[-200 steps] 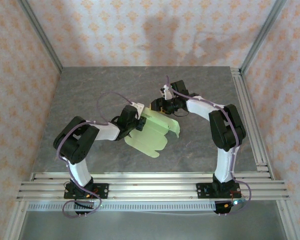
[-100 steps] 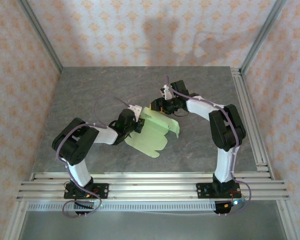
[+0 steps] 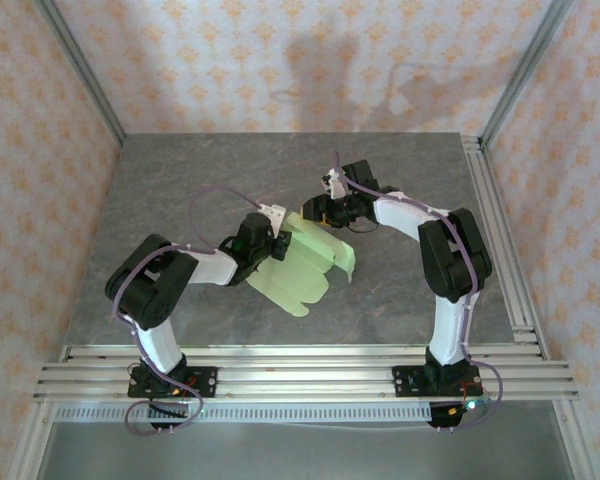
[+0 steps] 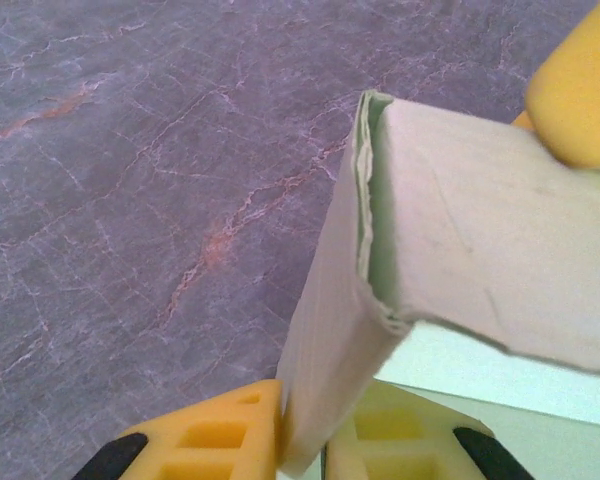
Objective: Fold the paper box
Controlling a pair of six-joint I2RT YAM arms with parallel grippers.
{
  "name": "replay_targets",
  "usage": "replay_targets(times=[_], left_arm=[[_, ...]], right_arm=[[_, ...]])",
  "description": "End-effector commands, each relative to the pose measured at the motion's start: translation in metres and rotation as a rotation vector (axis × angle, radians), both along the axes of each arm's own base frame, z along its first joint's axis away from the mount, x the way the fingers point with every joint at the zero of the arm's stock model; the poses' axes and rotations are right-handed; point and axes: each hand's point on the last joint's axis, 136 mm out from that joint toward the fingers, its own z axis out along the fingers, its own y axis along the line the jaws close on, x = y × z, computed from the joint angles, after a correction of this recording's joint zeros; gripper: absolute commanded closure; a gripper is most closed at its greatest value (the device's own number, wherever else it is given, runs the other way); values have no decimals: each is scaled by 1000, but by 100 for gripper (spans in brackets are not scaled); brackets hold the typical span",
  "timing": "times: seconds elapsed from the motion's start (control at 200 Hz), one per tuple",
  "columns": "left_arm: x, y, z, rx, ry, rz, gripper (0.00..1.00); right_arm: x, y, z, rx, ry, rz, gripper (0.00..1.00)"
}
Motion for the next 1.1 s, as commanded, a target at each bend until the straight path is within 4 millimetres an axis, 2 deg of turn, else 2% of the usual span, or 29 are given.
replay_targets(times=[0.0,0.27,0.486,0.496,0.646,0.866,0.981,1.091], left_arm=[[13,-11,11,-40,-30,2,82],[16,-16,6,-44,-12,-13,83],[15,-12,-1,-25,15,3,96],[16,-12,-1,-26,16,4,100],[12,-13,9,-76,20,-23,100],[1,-17,29,-125,32,-110,100],[-4,-15,29,-72,53,-143,100],[-9,-15,35,-79,49,-168,100]], right_arm=[[-13,-8,-27,-66,79,-15,45],[-13,-8,-28,-68,79,-14,45],[-12,-7,-25,-62,76,-13,45],[-11,-8,-24,-62,74,-14,45],[-4,-11,-6,-33,8,-58,44],[10,-39,32,35,-116,-192,38],[21,-60,29,71,-106,-269,39],[22,-73,16,67,-74,-290,40]])
